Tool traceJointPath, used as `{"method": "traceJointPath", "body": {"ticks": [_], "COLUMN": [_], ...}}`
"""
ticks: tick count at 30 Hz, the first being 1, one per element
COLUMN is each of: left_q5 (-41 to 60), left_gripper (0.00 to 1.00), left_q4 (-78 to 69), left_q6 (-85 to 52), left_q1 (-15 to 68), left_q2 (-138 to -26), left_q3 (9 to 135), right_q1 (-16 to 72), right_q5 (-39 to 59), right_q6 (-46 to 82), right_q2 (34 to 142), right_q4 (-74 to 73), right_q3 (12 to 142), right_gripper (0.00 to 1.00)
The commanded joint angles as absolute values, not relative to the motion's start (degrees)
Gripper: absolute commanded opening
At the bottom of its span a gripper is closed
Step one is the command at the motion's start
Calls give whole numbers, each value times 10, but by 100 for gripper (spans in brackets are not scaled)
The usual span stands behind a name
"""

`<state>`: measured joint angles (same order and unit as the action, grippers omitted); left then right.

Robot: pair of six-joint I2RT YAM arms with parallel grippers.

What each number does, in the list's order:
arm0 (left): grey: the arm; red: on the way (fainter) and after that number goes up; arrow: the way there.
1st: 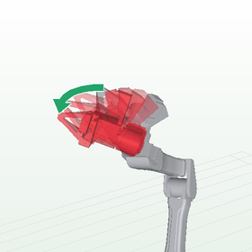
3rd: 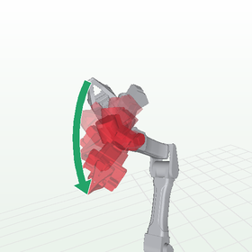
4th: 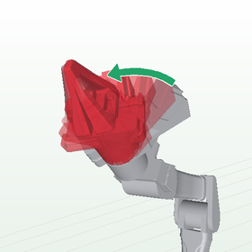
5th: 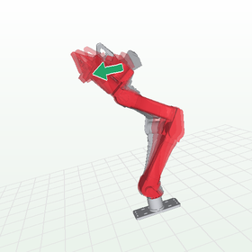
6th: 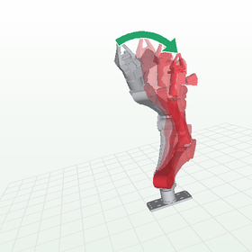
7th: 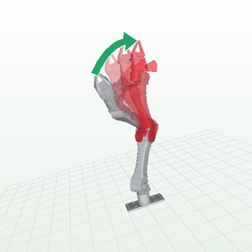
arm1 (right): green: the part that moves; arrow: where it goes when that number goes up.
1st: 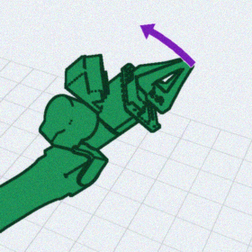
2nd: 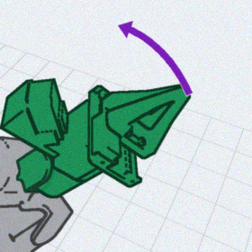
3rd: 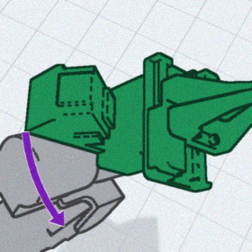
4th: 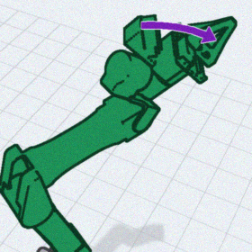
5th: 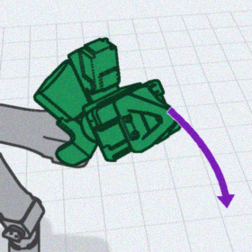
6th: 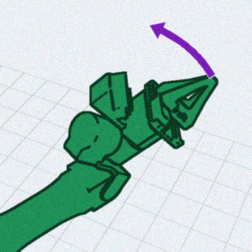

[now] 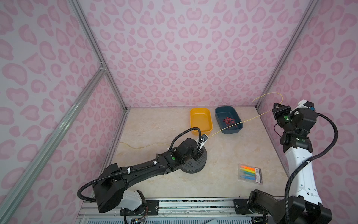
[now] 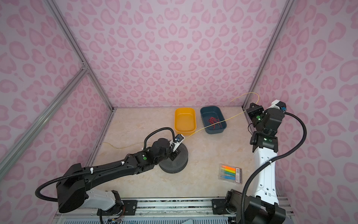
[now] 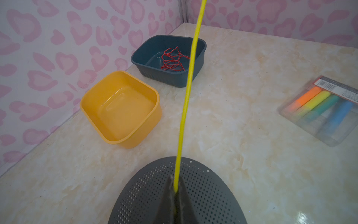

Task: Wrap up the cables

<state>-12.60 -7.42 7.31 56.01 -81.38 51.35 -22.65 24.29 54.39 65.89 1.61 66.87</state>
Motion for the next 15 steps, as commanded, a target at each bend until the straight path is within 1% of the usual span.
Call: {"method": "traceJointPath", "body": {"ticks": [1,15], "left_q5": [-152,-180], "left_gripper": [4,4], "left_q4": [-23,-15], "left_q6": [62,64], "left_q1": [559,562], "left_q2": [-817,-832], "left_q3": [506,485], "right_q1": [-233,-253], "right_q5": [205,222], "right_q6": [546,570], "right_q2": [663,657], "right_q4": [-33,-46], "right_q3": [682,693], "right_gripper": [0,0]}}
